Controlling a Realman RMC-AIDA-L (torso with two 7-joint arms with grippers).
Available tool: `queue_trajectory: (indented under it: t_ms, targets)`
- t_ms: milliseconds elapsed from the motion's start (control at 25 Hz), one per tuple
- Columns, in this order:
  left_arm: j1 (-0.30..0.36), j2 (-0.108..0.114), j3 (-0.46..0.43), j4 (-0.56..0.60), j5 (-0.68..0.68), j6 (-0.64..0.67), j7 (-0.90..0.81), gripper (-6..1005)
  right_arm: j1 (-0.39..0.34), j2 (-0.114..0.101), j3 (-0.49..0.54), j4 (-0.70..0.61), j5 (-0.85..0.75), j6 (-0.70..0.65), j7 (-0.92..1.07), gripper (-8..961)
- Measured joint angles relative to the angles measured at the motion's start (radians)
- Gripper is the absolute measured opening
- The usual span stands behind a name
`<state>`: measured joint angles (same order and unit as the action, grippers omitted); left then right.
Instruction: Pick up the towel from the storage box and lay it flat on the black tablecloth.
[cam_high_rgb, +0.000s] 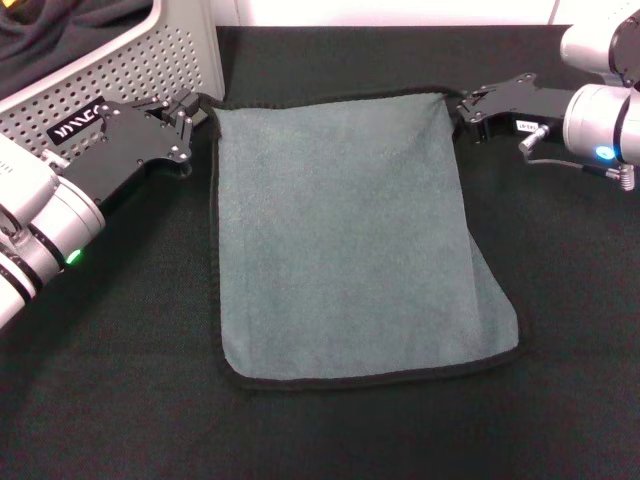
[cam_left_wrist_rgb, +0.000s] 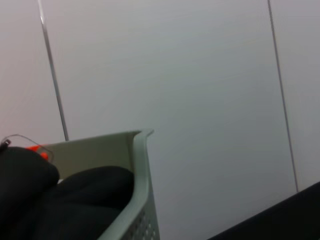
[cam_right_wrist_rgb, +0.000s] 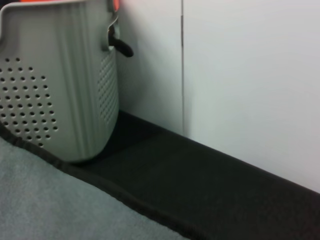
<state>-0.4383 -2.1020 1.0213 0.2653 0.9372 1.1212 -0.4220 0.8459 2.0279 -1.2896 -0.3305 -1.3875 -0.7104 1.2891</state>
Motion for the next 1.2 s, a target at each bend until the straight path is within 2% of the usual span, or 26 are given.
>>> queue_trajectory:
  t_ms: [440, 800, 1000, 1200]
  targets:
    - [-0.015, -0.004, 0.002, -0.056, -0.005, -0.002, 0.123, 16, 0.015, 0.0, -0.045, 0.01, 0.002, 0.03, 0.0, 149]
    - [-0.02, -0.006, 0.007, -0.101, -0.11, 0.001, 0.26, 31, 0.004, 0.0, -0.072, -0.015, 0.015, 0.057, -0.078, 155]
    - [-0.015, -0.006, 0.009, -0.103, -0.133, 0.013, 0.284, 94, -0.064, 0.0, -0.074, -0.08, 0.103, 0.093, -0.172, 159]
    - [0.011, -0.006, 0.01, -0.104, -0.136, 0.081, 0.291, 157, -0.18, 0.0, -0.073, -0.19, 0.231, 0.032, -0.308, 345]
